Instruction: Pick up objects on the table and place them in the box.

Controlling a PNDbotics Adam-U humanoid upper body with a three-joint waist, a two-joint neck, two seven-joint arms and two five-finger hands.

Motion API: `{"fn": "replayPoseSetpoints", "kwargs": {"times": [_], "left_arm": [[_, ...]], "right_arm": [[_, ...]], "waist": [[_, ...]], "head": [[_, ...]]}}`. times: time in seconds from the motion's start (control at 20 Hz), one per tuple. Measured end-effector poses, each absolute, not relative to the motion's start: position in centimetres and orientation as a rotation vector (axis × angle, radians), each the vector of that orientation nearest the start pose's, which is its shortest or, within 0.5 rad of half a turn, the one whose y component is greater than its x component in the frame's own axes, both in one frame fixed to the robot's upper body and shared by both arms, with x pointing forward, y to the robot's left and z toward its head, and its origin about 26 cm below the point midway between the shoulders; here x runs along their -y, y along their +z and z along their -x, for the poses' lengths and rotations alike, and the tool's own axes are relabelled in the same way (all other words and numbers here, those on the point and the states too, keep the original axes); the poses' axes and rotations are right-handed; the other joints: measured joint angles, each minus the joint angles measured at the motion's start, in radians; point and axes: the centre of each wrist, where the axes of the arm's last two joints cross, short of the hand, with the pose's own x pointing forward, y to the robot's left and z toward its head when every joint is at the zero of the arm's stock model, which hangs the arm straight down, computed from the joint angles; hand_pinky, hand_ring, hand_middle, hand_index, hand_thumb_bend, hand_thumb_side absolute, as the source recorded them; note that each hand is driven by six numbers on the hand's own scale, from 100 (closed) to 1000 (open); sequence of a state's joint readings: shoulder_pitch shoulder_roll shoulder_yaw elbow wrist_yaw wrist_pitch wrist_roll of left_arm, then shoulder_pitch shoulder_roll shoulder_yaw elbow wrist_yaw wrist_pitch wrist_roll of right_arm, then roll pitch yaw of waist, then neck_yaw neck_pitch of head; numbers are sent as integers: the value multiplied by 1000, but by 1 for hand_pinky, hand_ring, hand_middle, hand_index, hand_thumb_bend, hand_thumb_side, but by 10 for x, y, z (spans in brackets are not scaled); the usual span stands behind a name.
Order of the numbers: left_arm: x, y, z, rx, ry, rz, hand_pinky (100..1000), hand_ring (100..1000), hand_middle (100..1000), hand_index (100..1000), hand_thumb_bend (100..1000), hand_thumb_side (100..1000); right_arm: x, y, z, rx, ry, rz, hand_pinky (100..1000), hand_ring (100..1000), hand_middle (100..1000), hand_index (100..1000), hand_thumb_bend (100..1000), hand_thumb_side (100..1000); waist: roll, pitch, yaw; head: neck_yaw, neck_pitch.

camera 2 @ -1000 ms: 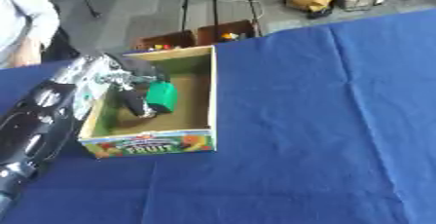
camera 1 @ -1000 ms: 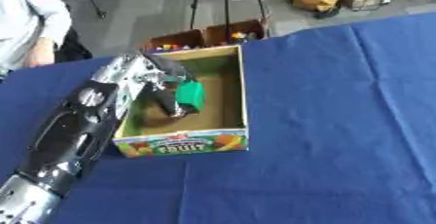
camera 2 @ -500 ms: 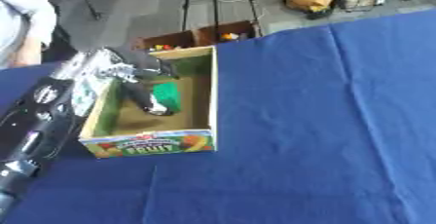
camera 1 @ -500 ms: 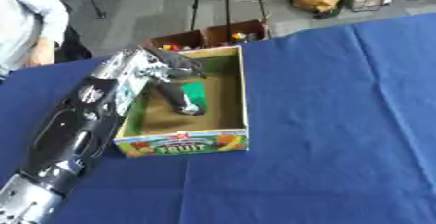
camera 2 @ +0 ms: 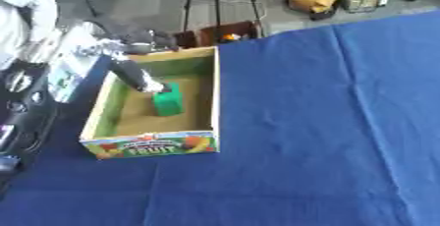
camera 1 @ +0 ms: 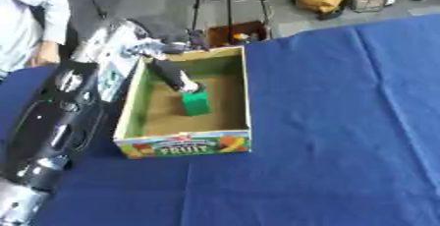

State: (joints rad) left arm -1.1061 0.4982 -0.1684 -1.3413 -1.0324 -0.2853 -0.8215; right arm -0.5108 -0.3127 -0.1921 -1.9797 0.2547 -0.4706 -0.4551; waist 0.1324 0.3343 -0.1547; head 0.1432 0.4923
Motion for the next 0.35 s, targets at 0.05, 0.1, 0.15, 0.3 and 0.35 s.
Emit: {"fn": "replayPoseSetpoints", "kwargs": {"times": [0.05,0.1,0.15,0.3,0.35], "left_arm": [[-216,362,-417,1390,-1945,-1181,978,1000,1000,1000,284,647],[-218,366,-408,1429,-1944,-1191,974,1000,1000,1000,270,637],[-219,370,-399,1468,-1944,-1199,965,998,1000,1000,246,612],[-225,377,-371,1599,-1947,-1220,912,967,990,1000,246,591],[-227,377,-361,1662,-1937,-1219,894,954,976,1000,241,600]], "right_arm": [[285,270,-312,-3122,172,-645,672,664,492,641,100,730],[285,270,-312,-3120,175,-649,672,664,492,641,100,729],[286,270,-312,-3118,179,-653,671,664,493,641,100,729],[286,270,-312,-3115,185,-660,671,664,494,640,100,730],[286,270,-312,-3113,190,-662,670,663,494,640,100,721]], "waist": [[-2,0,3],[-4,0,6],[-7,-1,9],[-14,-1,19],[-15,-1,23]], "head": [[-2,0],[-5,0],[-7,0],[-16,0],[-20,0]]}}
